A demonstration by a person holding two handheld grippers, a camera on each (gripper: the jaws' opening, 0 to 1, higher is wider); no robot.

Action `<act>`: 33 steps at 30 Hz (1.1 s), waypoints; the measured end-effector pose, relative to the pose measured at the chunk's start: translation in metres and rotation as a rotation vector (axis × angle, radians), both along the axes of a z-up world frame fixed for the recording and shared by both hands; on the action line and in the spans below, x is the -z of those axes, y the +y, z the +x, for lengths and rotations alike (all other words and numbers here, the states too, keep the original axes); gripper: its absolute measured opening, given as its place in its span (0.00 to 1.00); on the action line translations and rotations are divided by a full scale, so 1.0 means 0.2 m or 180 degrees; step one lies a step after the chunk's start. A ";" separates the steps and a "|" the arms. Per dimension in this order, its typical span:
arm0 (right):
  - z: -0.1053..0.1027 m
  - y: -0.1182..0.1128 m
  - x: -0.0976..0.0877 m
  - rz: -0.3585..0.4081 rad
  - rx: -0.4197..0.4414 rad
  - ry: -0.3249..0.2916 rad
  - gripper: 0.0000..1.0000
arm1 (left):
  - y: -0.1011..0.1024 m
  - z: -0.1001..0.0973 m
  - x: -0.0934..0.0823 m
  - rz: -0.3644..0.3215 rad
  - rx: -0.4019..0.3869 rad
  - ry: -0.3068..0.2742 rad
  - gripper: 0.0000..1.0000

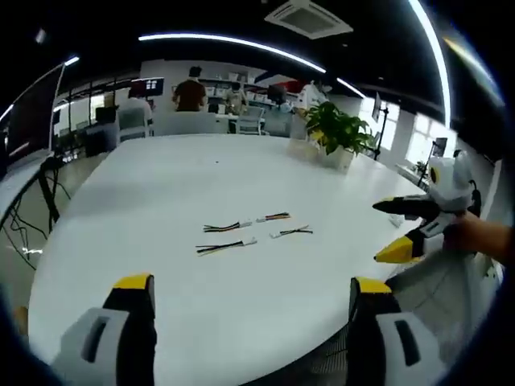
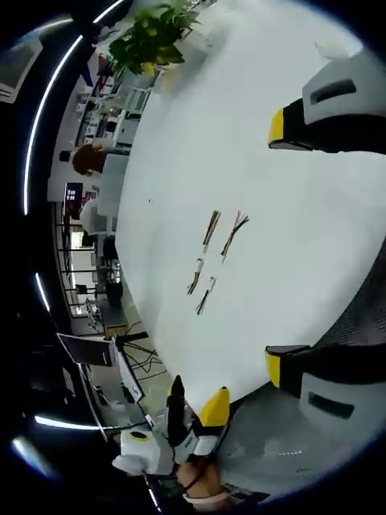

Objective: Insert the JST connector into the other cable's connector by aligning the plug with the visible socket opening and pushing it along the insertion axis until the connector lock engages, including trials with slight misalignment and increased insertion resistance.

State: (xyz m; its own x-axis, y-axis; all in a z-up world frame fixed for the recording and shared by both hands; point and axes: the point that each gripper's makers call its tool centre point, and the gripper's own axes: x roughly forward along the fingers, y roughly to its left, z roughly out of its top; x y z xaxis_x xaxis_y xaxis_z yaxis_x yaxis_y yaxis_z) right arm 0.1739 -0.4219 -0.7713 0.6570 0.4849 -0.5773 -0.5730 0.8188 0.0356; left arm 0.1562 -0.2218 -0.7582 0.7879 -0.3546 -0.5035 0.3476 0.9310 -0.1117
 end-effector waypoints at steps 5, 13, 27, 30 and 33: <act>-0.02 0.00 0.01 -0.0035 -0.0026 0.0036 1.00 | 0.01 0.00 0.01 0.0005 -0.0045 0.0018 0.99; -0.02 0.00 0.02 0.0050 0.0005 0.0106 0.98 | 0.03 0.00 0.01 0.0084 -0.0075 0.0037 0.99; -0.04 0.02 0.01 0.0172 -0.0015 0.0180 0.95 | 0.04 -0.01 0.02 0.0133 -0.0115 0.0044 0.97; -0.04 0.03 0.01 0.0154 -0.0025 0.0160 0.96 | 0.04 -0.01 0.01 0.0134 -0.0122 0.0017 0.97; -0.03 0.02 0.00 0.0160 0.0001 0.0151 0.96 | 0.06 -0.01 0.02 0.0180 -0.0151 0.0048 0.97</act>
